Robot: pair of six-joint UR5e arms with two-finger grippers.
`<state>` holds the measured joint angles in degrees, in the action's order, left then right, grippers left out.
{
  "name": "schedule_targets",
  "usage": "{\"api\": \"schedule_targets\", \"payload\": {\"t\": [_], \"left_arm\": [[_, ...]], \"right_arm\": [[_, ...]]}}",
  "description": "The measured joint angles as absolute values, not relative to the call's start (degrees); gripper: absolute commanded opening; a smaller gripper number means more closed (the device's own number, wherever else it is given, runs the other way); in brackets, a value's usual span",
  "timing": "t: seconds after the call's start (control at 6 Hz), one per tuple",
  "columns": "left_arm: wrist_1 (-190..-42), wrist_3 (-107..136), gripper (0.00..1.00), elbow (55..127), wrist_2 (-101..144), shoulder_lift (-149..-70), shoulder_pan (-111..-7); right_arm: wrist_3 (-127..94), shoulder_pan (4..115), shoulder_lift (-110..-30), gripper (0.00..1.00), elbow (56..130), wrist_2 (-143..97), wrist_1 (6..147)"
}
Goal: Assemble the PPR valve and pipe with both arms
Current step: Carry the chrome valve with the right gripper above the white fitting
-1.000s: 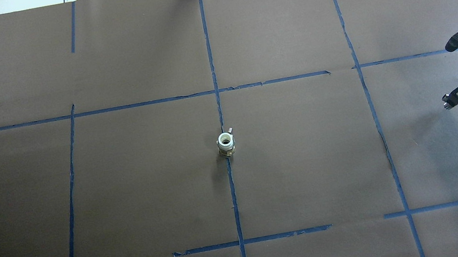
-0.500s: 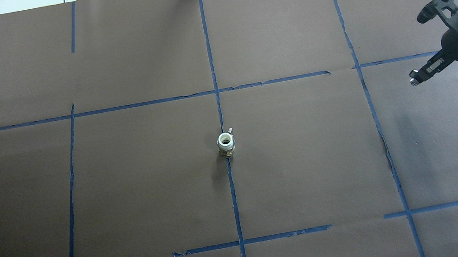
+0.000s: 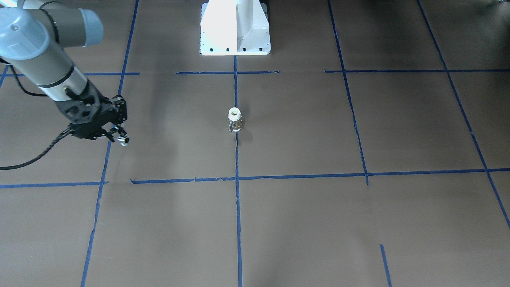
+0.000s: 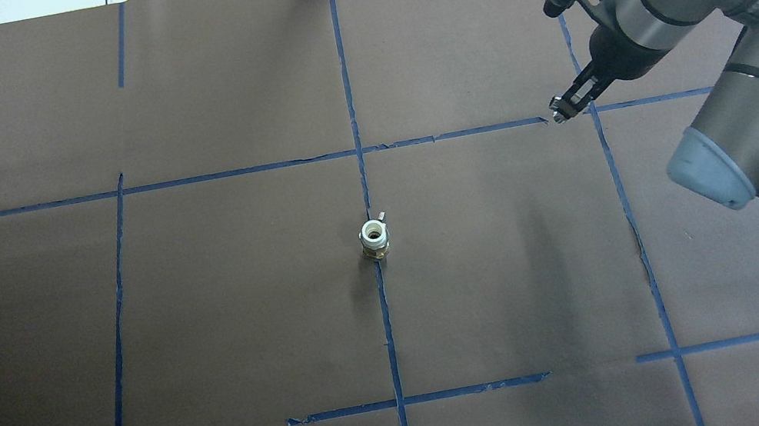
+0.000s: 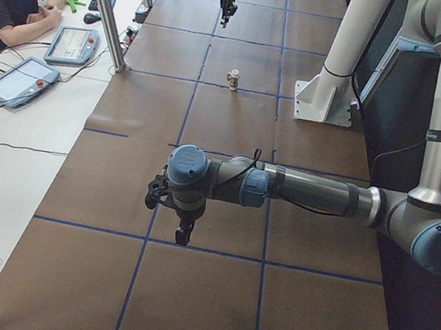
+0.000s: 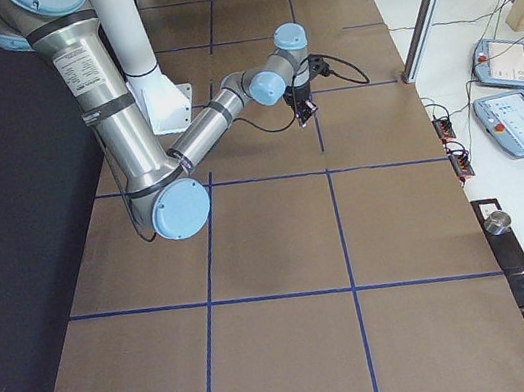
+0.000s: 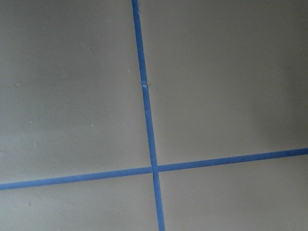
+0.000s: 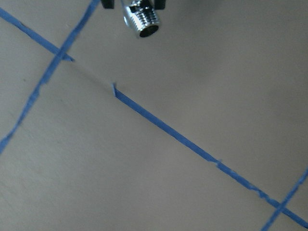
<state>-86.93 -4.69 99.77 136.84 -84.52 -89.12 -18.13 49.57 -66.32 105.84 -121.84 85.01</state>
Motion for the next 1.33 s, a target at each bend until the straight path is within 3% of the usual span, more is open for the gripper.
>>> {"api": "schedule_targets", "payload": {"t": [0.83,1.33], "left_arm": [[-86.9,-3.5,1.0,99.3,136.8,-84.2,-89.1],[-86.9,-3.4,1.0,99.4,136.8,-84.2,-89.1]], "right_arm": [[-32.8,37.5,-48.0,0.0,105.0,-112.0,101.6],[-40.0,30.2,-36.8,0.0,95.5,-104.9,104.4]]}}
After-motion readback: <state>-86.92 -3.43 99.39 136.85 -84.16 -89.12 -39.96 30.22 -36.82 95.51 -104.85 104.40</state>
